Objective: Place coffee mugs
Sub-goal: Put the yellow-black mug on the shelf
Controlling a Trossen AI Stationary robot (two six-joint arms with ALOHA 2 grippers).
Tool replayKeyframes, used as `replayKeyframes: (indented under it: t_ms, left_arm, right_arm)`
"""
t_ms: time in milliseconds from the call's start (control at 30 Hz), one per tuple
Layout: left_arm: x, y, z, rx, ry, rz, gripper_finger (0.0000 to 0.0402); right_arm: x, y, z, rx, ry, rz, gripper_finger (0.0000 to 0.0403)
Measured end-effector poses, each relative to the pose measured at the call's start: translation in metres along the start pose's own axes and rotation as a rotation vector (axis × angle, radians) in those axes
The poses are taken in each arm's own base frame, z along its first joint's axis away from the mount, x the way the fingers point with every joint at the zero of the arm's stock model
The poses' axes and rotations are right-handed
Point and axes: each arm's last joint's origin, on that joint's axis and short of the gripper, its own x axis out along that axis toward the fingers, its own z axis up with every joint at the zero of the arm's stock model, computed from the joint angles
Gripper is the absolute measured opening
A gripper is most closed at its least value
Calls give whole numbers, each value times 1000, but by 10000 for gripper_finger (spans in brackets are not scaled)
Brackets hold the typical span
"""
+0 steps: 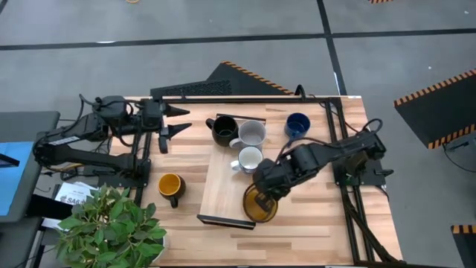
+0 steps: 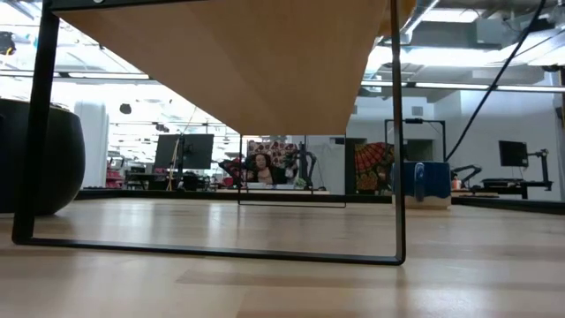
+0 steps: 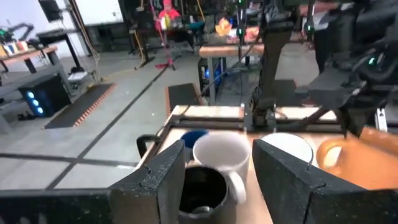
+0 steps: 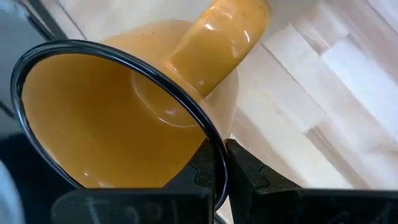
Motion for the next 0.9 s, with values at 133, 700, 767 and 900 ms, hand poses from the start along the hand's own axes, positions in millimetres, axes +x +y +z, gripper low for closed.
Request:
replayKeyframes:
  t_ms: [133,700,767,900]
  left_arm:
    - [-3,0,0,-1,-4,0,174]
    - [0,0,0,2,1,4,174]
    - [0,0,0,3,1,4,174]
    - [0,0,0,4,2,4,174]
  right_arm:
    - [7,1,8,37,-2,8,37]
    - [23,12,21,90,33,87,84]
    - [23,11,24,98,21,87,85]
    - [20,9,30,117,-5,99,93]
